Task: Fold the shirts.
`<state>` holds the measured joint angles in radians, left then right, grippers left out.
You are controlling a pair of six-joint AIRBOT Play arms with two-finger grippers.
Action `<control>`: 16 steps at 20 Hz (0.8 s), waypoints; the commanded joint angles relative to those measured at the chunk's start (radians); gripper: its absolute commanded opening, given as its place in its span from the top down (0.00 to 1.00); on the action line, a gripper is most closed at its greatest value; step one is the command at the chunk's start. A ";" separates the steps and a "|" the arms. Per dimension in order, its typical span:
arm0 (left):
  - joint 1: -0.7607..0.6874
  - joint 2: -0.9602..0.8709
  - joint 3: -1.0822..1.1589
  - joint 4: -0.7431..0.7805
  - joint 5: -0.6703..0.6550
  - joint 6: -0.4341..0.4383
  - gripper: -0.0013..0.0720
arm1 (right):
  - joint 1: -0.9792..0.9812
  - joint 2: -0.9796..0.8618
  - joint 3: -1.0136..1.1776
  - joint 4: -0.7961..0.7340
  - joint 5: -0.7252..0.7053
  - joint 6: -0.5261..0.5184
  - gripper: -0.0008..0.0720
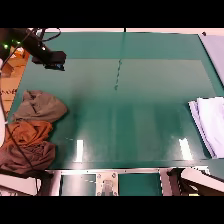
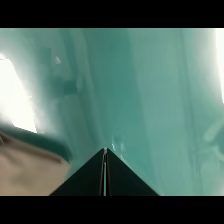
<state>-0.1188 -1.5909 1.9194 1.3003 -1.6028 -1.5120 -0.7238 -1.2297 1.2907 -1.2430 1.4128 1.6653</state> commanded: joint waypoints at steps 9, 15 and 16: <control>-0.180 0.379 -0.694 0.008 0.188 -0.115 0.96 | 0.744 0.075 -0.239 -0.043 -0.260 -0.027 0.97; -0.180 0.378 -0.707 0.008 0.190 -0.111 0.96 | 0.785 0.075 -0.239 -0.040 -0.261 -0.027 0.97; -0.180 0.378 -0.707 0.008 0.190 -0.111 0.96 | 0.785 0.075 -0.239 -0.040 -0.261 -0.027 0.97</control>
<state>-0.2958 -1.2182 1.2255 1.3083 -1.4181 -1.6222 0.0433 -1.1557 1.0538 -1.2839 1.1595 1.6386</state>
